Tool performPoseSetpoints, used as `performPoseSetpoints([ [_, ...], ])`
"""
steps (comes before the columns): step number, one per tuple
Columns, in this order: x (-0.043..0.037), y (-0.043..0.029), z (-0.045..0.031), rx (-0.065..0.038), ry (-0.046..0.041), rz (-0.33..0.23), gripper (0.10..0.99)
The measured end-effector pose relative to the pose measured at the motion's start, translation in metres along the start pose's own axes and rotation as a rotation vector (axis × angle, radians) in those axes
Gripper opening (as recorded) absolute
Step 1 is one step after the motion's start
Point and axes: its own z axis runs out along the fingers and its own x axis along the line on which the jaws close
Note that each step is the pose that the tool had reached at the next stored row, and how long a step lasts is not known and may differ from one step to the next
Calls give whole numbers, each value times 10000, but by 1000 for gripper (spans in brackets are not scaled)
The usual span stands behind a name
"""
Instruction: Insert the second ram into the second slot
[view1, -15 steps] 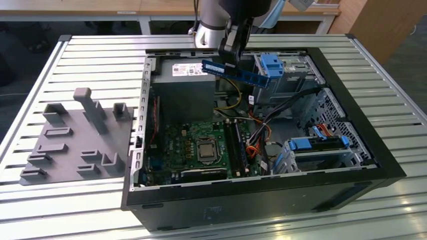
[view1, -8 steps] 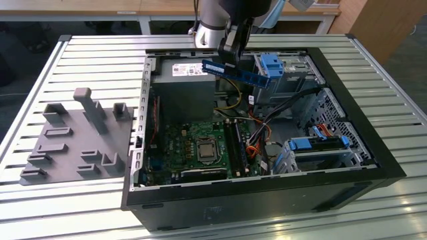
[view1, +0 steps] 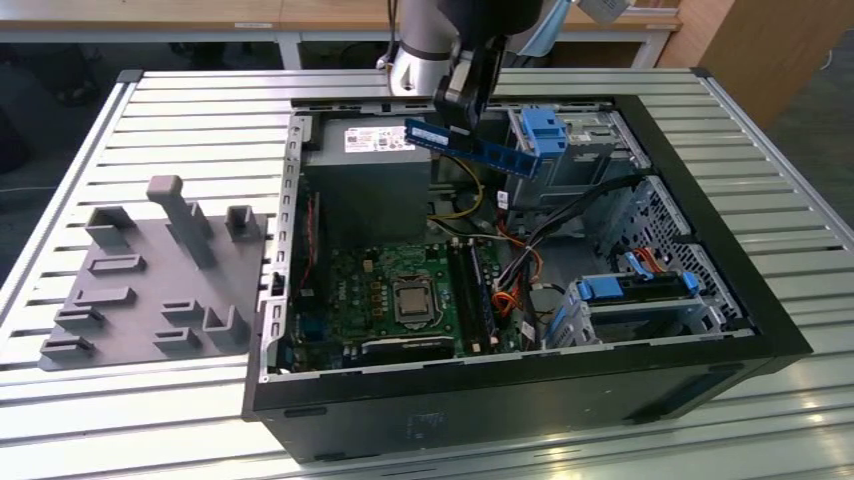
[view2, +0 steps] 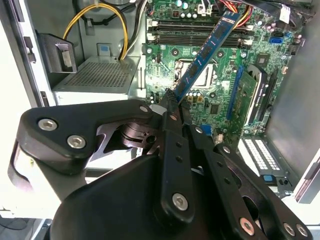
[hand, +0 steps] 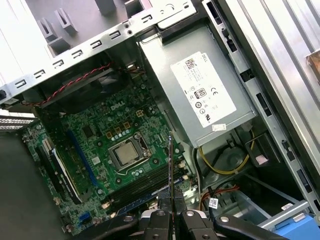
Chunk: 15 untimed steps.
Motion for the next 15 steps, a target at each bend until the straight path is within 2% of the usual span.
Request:
performPoseSetpoints([
  [15, 0, 0, 3, 11, -30, 862, 137],
])
